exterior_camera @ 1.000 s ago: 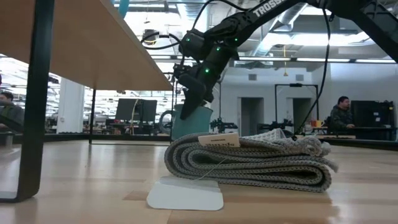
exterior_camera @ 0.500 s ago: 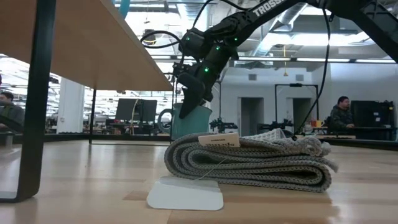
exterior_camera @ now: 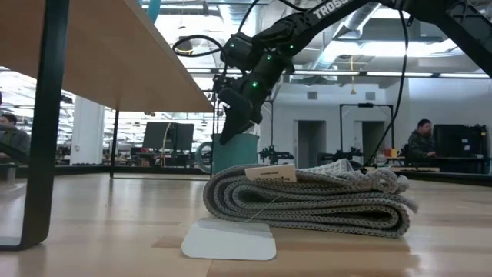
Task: Stack small to large cups/mugs on shelf
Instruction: Put the blue mug on the shelf
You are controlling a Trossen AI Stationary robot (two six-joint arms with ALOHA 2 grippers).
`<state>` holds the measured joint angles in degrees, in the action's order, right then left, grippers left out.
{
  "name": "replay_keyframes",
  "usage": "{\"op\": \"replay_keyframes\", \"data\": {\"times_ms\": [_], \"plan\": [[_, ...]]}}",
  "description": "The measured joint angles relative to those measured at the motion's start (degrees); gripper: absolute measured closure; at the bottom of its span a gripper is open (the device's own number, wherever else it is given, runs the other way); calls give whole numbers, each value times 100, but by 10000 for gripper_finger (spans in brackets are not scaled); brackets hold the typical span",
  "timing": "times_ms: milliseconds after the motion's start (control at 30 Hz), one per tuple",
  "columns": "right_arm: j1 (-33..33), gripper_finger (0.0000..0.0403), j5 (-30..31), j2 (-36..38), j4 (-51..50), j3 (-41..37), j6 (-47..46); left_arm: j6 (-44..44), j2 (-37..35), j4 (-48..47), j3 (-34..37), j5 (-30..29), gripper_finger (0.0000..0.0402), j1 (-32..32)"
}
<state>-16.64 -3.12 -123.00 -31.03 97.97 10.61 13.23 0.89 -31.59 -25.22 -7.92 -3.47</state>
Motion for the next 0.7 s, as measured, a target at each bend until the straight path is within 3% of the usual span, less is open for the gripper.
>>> {"op": "replay_keyframes", "data": {"times_ms": [333,700], "plan": [[8,266,10,150,-34,4,-2,5,0,-2,1,0,264,-1],[-205,268,36,1139,-458,-7,-4,7,2,-4,1,-13,264,-1]]}}
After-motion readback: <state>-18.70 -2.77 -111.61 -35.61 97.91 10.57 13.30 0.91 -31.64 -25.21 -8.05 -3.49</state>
